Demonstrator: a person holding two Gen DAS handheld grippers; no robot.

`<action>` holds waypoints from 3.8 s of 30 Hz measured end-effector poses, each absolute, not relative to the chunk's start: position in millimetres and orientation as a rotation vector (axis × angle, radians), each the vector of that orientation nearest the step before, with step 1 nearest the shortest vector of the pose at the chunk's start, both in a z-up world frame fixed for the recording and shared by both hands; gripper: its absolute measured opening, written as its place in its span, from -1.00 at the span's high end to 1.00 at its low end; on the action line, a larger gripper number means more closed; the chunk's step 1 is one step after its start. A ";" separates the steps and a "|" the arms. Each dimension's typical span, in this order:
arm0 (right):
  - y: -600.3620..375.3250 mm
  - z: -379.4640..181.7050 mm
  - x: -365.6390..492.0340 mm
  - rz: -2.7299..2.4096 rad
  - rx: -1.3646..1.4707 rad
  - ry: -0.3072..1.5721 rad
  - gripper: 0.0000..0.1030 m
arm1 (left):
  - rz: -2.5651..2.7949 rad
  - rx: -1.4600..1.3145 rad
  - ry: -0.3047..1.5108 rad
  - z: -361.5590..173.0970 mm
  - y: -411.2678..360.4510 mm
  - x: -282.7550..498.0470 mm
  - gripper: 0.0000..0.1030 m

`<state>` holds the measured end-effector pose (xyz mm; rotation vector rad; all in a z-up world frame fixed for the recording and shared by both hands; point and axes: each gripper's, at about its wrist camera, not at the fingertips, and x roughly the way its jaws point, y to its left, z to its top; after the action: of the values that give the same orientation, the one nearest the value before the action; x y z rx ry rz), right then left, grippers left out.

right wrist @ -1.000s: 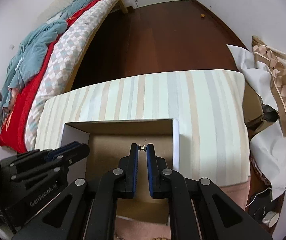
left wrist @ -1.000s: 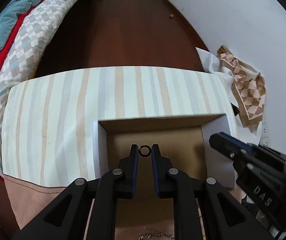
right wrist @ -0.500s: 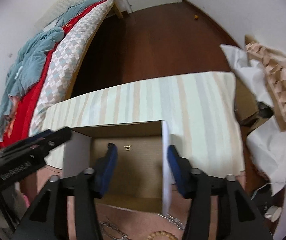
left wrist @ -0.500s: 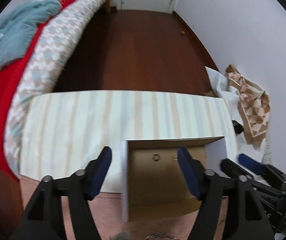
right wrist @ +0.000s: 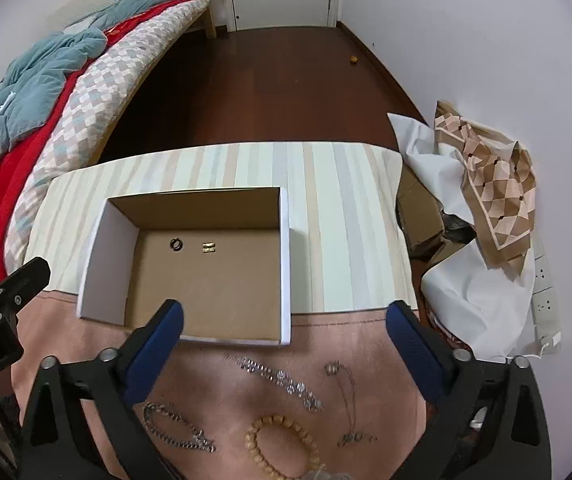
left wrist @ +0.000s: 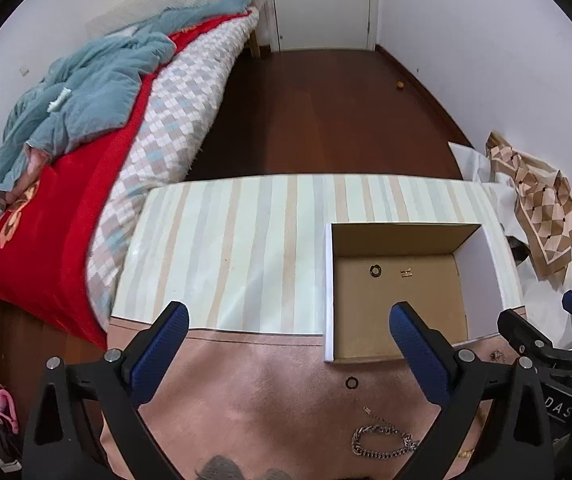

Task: Organize jewelry
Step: 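Raise the left gripper out of the box and back over the table, then grasp the second black ring with the left gripper while the right gripper grasps a silver necklace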

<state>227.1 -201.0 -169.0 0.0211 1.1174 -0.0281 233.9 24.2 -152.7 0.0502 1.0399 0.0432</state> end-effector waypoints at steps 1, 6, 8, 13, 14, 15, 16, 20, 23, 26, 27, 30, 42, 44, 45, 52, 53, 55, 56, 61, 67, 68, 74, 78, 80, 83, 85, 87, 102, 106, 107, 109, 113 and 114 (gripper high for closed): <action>-199.6 -163.7 222.3 -0.030 0.014 1.105 -0.99 | 0.044 0.051 1.021 -146.9 24.9 228.2 -0.99; -194.2 -135.9 199.9 -0.030 -0.007 1.051 -0.99 | 0.039 0.039 0.976 -124.1 24.3 206.9 -0.99; -193.0 -124.1 189.0 -0.027 -0.013 1.026 -0.99 | 0.041 0.034 0.963 -117.4 25.1 199.6 -0.99; -191.1 -99.4 167.2 -0.028 -0.017 0.977 -0.99 | 0.052 0.013 0.925 -96.7 32.2 175.1 -0.99; -190.6 -94.6 161.7 -0.026 -0.015 0.966 -0.99 | 0.057 0.013 0.920 -94.0 33.4 170.2 -0.99; -190.7 -91.1 158.6 -0.027 -0.016 0.958 -0.99 | 0.058 0.012 0.916 -92.9 33.3 167.1 -0.99; -189.7 -87.2 153.5 -0.026 -0.018 0.950 -0.99 | 0.060 0.010 0.911 -90.5 34.6 162.5 -0.99; -183.7 -76.0 137.1 -0.006 -0.005 0.928 -0.99 | 0.062 0.016 0.893 -82.6 36.7 147.5 -0.99; -187.6 -68.6 126.5 0.015 0.032 0.907 -0.99 | 0.077 0.022 0.881 -78.3 35.9 139.0 -0.99; -204.2 -69.2 118.5 0.022 0.109 0.887 -0.99 | 0.107 0.035 0.877 -80.5 34.8 132.6 -0.99; -212.1 -73.4 117.6 0.006 0.129 0.891 -0.99 | 0.114 0.037 0.878 -83.1 33.7 131.6 -0.99; -236.5 -94.9 118.1 -0.045 0.183 0.934 -0.99 | 0.130 0.050 0.902 -98.8 33.0 131.9 -0.99; -306.6 -218.5 125.3 -0.152 0.321 1.185 -0.06 | 0.176 0.108 1.102 -202.3 23.4 154.7 -0.99; -308.2 -233.1 124.8 -0.142 0.327 1.209 0.03 | 0.176 0.114 1.123 -211.9 24.2 158.1 -0.99; -307.3 -239.2 125.9 -0.129 0.333 1.215 0.05 | 0.176 0.118 1.135 -217.4 24.0 160.4 -0.99; -278.6 -249.5 160.7 -0.033 0.279 1.193 0.07 | 0.182 0.127 1.163 -232.3 26.2 176.4 -0.99; -270.5 -248.6 165.9 0.001 0.274 1.191 0.10 | 0.185 0.124 1.167 -233.6 28.4 179.2 -0.99; -257.0 -248.9 171.3 0.060 0.270 1.200 0.17 | 0.192 0.116 1.172 -235.3 33.4 183.2 -0.99; -249.5 -250.5 173.5 0.075 0.254 1.210 0.18 | 0.198 0.110 1.176 -236.2 36.8 185.1 -0.99; -226.7 -266.3 178.4 0.097 0.165 1.264 0.18 | 0.214 0.099 1.200 -244.2 46.0 192.3 -0.99; -215.0 -274.9 174.4 0.109 0.061 1.267 0.69 | 0.197 0.107 1.219 -251.0 44.3 193.2 -0.99; -215.4 -276.6 175.5 0.119 0.068 1.273 0.90 | 0.193 0.109 1.223 -252.1 42.9 193.4 -0.99; -228.0 -260.3 172.6 0.126 0.162 1.219 0.91 | 0.148 0.100 1.232 -254.3 38.5 196.2 -0.99; -231.2 -239.5 171.9 0.130 0.213 1.167 0.91 | 0.073 0.057 1.256 -258.7 33.2 203.9 -0.98; -230.6 -234.3 172.9 0.132 0.224 1.160 0.91 | 0.031 0.049 1.269 -262.8 26.6 209.4 -0.98; -232.8 -236.7 175.6 0.123 0.231 1.170 0.91 | -0.010 0.054 1.294 -270.0 15.9 215.4 -0.98; -236.2 -239.8 176.5 0.117 0.243 1.177 0.91 | -0.034 0.062 1.307 -275.2 8.3 218.1 -0.91; -238.9 -242.1 177.4 0.109 0.248 1.182 0.91 | -0.050 0.074 1.314 -278.2 2.2 219.3 -0.85; -241.5 -245.3 179.4 0.098 0.251 1.190 0.91 | -0.143 0.100 1.302 -275.1 -16.6 221.7 0.80; -237.8 -235.7 179.7 0.108 0.250 1.171 0.91 | -0.146 0.088 1.296 -269.5 -14.3 218.3 0.81; -237.0 -232.7 179.6 0.111 0.252 1.165 0.91 | -0.146 0.083 1.292 -266.4 -13.1 216.8 0.81; -235.8 -224.9 178.8 0.119 0.257 1.150 0.91 | -0.149 0.073 1.282 -259.6 -10.1 212.7 0.81; -232.5 -204.0 175.9 0.140 0.266 1.114 0.91 | -0.158 0.060 1.245 -238.0 -5.1 210.4 0.81; -231.7 -198.9 175.0 0.145 0.269 1.104 0.91 | -0.161 0.058 1.232 -230.9 -4.8 209.5 0.81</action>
<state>175.0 -231.7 -198.9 0.2690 1.1043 0.1448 209.5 -4.8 -230.9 0.0578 1.2325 -0.1609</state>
